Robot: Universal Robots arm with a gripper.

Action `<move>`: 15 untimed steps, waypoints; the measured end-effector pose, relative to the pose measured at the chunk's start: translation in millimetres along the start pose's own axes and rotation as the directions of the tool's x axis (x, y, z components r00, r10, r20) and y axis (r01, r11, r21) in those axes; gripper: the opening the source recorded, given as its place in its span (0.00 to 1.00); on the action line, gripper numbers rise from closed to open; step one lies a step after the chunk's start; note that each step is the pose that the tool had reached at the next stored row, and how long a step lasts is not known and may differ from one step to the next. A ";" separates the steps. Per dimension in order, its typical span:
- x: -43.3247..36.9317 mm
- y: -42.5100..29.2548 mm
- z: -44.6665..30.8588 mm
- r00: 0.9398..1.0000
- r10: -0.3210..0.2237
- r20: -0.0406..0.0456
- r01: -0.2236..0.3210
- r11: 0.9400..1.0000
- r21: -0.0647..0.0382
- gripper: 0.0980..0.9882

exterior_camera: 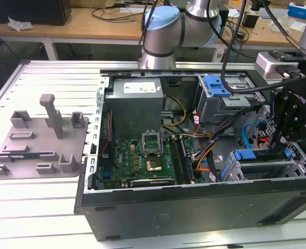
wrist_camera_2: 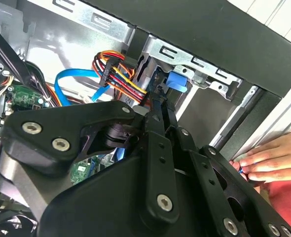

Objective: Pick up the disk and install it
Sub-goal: 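Insert the first disk wire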

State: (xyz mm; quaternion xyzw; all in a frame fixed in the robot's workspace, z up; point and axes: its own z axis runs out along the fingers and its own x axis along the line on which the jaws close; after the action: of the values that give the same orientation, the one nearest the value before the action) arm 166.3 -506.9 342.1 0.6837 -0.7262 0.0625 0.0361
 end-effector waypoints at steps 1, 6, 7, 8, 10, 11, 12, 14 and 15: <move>-0.1 0.0 0.7 1.000 0.000 0.000 0.000 1.000 0.000 0.08; -0.2 0.1 2.8 1.000 0.000 0.000 0.000 1.000 0.000 0.08; -0.2 0.1 3.5 1.000 0.000 0.000 0.000 1.000 0.000 0.08; -0.2 0.2 4.4 1.000 0.000 0.001 0.000 1.000 0.000 0.08; -0.1 0.2 4.1 1.000 0.000 0.000 0.000 1.000 0.000 0.08; 0.0 0.1 4.2 1.000 0.000 0.000 0.000 1.000 0.000 0.08; 0.7 0.1 5.1 1.000 0.000 0.000 0.000 1.000 0.000 0.08; 1.7 0.1 7.3 1.000 0.000 0.000 0.000 1.000 0.000 0.08; 2.0 0.1 7.8 1.000 0.000 0.000 0.000 1.000 0.000 0.08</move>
State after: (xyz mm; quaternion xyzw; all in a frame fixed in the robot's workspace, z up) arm 166.3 -510.0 334.6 0.6837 -0.7262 0.0625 0.0360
